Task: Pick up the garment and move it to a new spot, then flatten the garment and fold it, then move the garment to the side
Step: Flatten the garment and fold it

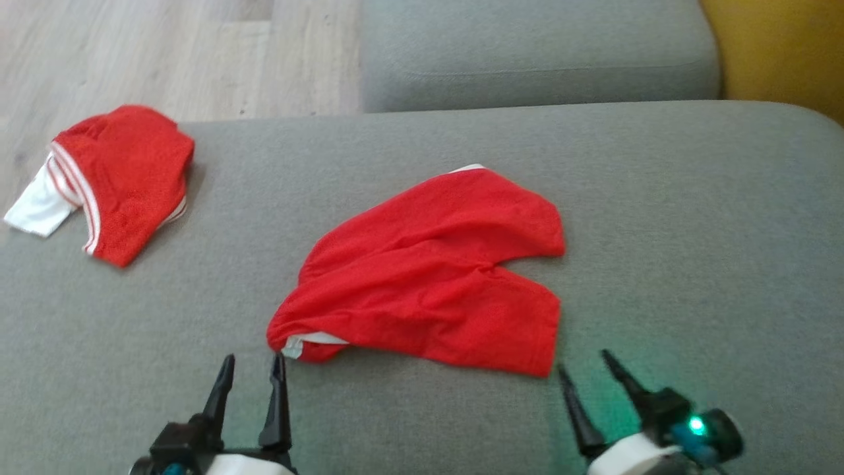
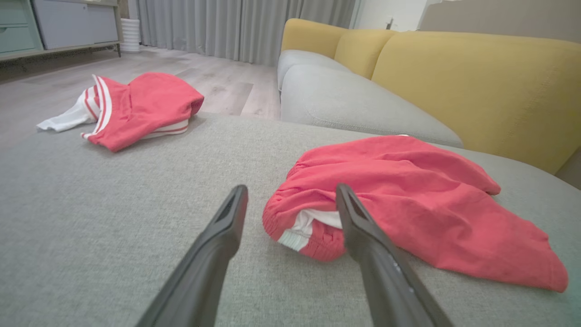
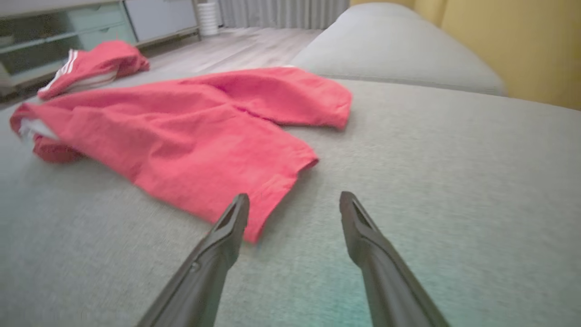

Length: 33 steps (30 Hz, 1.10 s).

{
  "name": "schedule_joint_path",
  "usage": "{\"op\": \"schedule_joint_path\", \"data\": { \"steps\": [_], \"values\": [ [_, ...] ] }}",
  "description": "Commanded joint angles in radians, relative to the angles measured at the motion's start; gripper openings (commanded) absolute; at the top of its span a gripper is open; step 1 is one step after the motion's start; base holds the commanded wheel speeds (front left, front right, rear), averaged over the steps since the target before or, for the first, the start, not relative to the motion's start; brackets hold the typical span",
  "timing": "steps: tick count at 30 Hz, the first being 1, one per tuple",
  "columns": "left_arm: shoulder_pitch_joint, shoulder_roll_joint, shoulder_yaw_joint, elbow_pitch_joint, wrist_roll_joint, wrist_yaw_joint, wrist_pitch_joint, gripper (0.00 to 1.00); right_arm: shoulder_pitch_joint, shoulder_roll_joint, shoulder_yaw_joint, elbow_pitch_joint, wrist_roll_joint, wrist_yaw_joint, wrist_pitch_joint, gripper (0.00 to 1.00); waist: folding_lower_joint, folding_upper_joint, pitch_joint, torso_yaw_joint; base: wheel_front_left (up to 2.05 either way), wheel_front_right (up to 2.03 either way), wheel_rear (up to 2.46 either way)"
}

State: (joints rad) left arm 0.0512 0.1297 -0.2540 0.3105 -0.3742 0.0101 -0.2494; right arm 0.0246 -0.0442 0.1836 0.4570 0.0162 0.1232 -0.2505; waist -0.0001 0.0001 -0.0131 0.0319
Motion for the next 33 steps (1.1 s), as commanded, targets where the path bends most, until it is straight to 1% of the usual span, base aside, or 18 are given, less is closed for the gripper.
{"op": "schedule_joint_path", "data": {
  "steps": [1,6,10,15,16,17,18,19,20,21,22,23,26,33],
  "values": [
    [-0.035,-0.002,0.025,-0.040,0.012,0.006,-0.012,1.00,-0.077,-0.006,0.054,0.008,-0.037,0.008,-0.004,1.00,0.0001,-0.0001,0.018,0.025,0.00,0.00,0.00],
    [-0.048,-0.007,0.024,-0.061,0.023,0.010,-0.012,1.00,-0.140,-0.006,0.098,0.114,-0.077,0.008,0.008,1.00,0.0001,-0.0001,0.049,0.074,0.00,0.00,0.00],
    [-0.051,-0.011,0.024,-0.068,0.029,0.009,-0.012,1.00,-0.180,-0.006,0.084,0.203,-0.095,0.008,0.017,1.00,0.0001,-0.0001,0.065,0.107,0.00,0.00,0.00],
    [-0.049,-0.013,0.026,-0.071,0.035,0.012,-0.012,1.00,-0.204,-0.006,0.088,0.275,-0.073,0.008,0.007,1.00,0.0001,-0.0001,0.075,0.135,0.00,0.00,0.00],
    [-0.048,-0.012,0.027,-0.071,0.035,0.012,-0.012,1.00,-0.207,-0.006,0.092,0.284,-0.069,0.008,0.005,0.98,0.0001,-0.0001,0.075,0.138,0.00,0.00,0.00],
    [-0.047,-0.012,0.028,-0.070,0.036,0.011,-0.012,1.00,-0.209,-0.006,0.097,0.291,-0.063,0.008,0.002,0.87,0.0001,-0.0001,0.075,0.140,0.00,0.00,0.00],
    [-0.047,-0.011,0.029,-0.069,0.036,0.011,-0.012,1.00,-0.211,-0.006,0.099,0.293,-0.054,0.008,-0.001,0.56,0.0001,-0.0001,0.076,0.141,0.00,0.00,0.00],
    [-0.046,-0.010,0.031,-0.068,0.037,0.010,-0.012,1.00,-0.213,-0.006,0.100,0.293,-0.048,0.008,-0.003,0.39,0.0001,-0.0001,0.075,0.141,0.00,0.00,0.00],
    [-0.045,-0.010,0.032,-0.066,0.037,0.010,-0.012,1.00,-0.213,-0.006,0.101,0.291,-0.043,0.008,-0.005,0.19,0.0001,-0.0001,0.073,0.141,0.00,0.00,0.00],
    [-0.045,-0.010,0.032,-0.066,0.037,0.010,-0.012,1.00,-0.213,-0.006,0.101,0.291,-0.043,0.008,-0.005,0.19,0.0001,-0.0001,0.073,0.141,0.00,0.00,0.00],
    [-0.043,-0.010,0.034,-0.065,0.037,0.010,-0.012,1.00,-0.212,-0.006,0.101,0.286,-0.038,0.008,-0.007,0.05,0.0001,-0.0001,0.068,0.139,0.00,0.00,0.00],
    [-0.040,-0.009,0.035,-0.064,0.038,0.011,-0.012,1.00,-0.211,-0.006,0.102,0.278,-0.034,0.008,-0.008,0.00,0.0001,-0.0001,0.064,0.137,0.00,0.00,0.00],
    [-0.030,-0.006,0.035,-0.062,0.041,0.012,-0.012,1.00,-0.195,-0.006,0.101,0.226,-0.027,0.008,-0.010,0.00,0.0001,-0.0001,0.047,0.127,0.00,0.00,0.00],
    [-0.005,-0.004,0.034,-0.065,0.041,0.015,-0.012,1.00,-0.096,-0.006,0.076,0.028,-0.033,0.008,-0.001,0.00,0.0001,-0.0001,0.006,0.100,0.00,0.00,0.00]
  ]
}}
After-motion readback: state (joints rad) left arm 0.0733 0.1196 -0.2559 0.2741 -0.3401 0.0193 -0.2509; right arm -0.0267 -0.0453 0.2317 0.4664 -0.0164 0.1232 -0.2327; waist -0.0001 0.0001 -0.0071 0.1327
